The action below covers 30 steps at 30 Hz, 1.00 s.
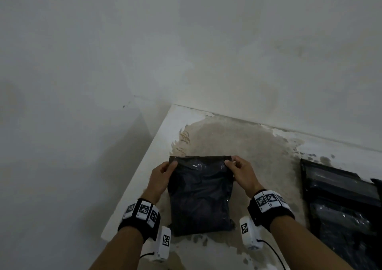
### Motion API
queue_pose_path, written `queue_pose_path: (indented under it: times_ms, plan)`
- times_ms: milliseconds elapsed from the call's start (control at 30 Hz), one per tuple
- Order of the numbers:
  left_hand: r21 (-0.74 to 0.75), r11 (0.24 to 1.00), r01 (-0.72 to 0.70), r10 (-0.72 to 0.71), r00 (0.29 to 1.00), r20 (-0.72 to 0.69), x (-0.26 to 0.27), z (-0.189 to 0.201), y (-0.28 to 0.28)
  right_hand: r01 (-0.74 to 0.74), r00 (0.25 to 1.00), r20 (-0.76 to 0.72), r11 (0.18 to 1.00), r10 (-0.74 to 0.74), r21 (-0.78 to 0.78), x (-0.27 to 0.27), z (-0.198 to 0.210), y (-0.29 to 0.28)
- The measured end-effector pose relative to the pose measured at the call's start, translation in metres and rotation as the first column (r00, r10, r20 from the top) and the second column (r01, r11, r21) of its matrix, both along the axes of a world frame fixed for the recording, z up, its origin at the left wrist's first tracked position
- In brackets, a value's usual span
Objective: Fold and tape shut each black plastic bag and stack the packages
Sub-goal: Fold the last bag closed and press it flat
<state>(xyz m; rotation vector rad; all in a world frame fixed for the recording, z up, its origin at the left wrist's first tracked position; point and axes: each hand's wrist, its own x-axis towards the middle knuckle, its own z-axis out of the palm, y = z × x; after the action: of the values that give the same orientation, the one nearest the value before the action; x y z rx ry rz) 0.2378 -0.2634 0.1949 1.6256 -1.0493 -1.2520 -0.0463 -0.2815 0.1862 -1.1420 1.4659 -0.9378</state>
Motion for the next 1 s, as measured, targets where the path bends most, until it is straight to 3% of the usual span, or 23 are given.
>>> queue_pose_path:
  times_ms: [167,400,700,900,1000]
  plan:
    - [0.045,0.998,-0.053,0.051,0.998,0.046,0.009,-0.010,-0.003,-0.040,0.998,0.040,0.999,0.039,0.022,0.018,0.004,-0.017]
    - [0.043,0.994,-0.101,0.097,0.991,0.088,0.020,-0.015,-0.008,-0.051,0.995,-0.081,0.999,0.052,0.015,0.032,-0.005,-0.034]
    - [0.100,0.988,-0.118,0.125,0.990,-0.071,0.036,-0.013,-0.011,-0.105,0.976,-0.191,0.995,0.103,0.001,0.034,-0.020,-0.044]
    - [0.058,0.994,-0.091,0.096,0.991,-0.097,0.041,-0.001,-0.016,-0.057,0.998,-0.012,0.998,0.058,0.039,0.041,-0.002,-0.042]
    - [0.040,0.996,-0.079,0.080,0.997,-0.022,0.048,0.001,-0.020,-0.080,0.994,0.083,0.992,0.071,0.100,0.036,0.013,-0.042]
